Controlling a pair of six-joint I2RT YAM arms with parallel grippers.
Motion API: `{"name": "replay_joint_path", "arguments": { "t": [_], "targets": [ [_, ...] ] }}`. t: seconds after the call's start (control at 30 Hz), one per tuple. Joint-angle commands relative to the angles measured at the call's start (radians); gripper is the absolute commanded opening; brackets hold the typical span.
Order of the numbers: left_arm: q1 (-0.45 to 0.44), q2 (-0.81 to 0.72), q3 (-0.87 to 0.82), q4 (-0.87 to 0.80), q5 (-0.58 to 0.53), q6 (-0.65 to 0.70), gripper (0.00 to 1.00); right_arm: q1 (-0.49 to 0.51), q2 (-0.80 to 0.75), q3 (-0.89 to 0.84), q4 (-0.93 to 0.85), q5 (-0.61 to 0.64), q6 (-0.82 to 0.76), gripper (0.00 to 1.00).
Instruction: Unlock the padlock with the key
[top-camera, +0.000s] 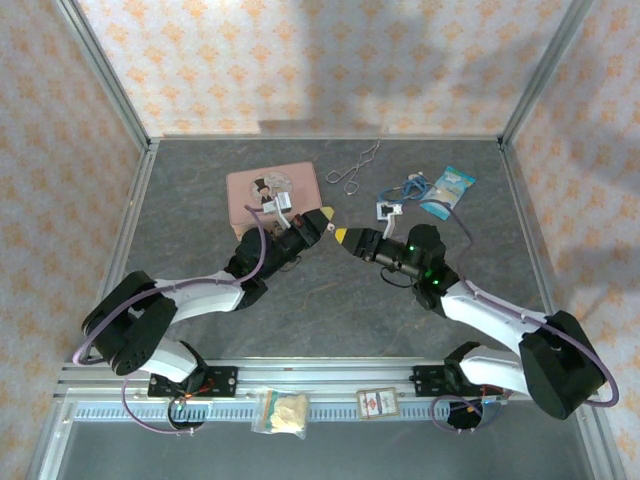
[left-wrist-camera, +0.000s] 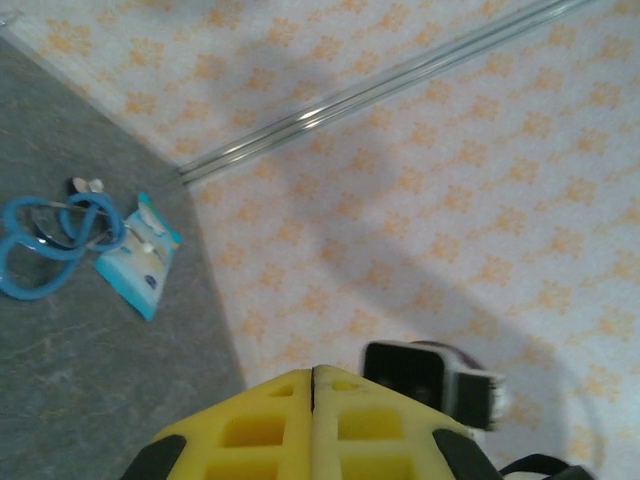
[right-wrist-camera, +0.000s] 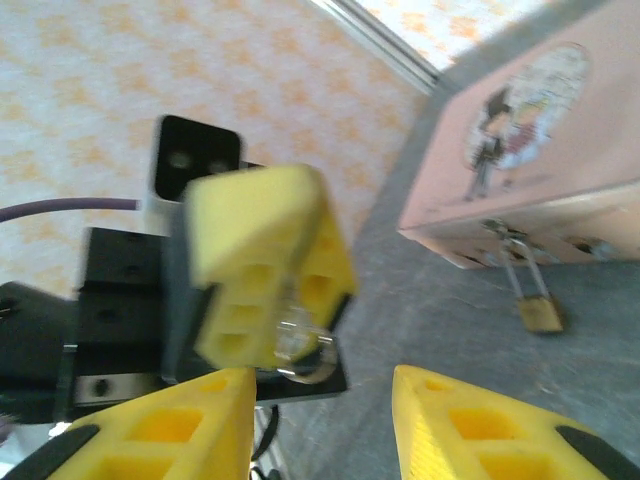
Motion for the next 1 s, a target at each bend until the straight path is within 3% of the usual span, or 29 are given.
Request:
{"name": "replay_joint_path", "arguments": {
  "t": [0.0,0.7,0.83,0.97],
  "targets": [
    [-0.001,-0.039,0.018,-0.074,-0.004,0.105,0.0,-0.004,-0.014,0.02,0.128,-0.069,0.005,0.4],
    [-0.021,-0.046,-0.036,0.175,0.085,0.056,0.0,-0.004,0.129,0.043,0.311,-0.122,0.071,0.32],
    [-0.029,-0.039,-0.036,0.196,0.094,0.053,0.0,-0.004,0.152,0.041,0.362,-0.137,0.096,0.24],
    [-0.033,-0.03,-0.042,0.219,0.096,0.033,0.0,-0.004,0.155,0.044,0.373,-0.145,0.091,0.08]
  ]
}}
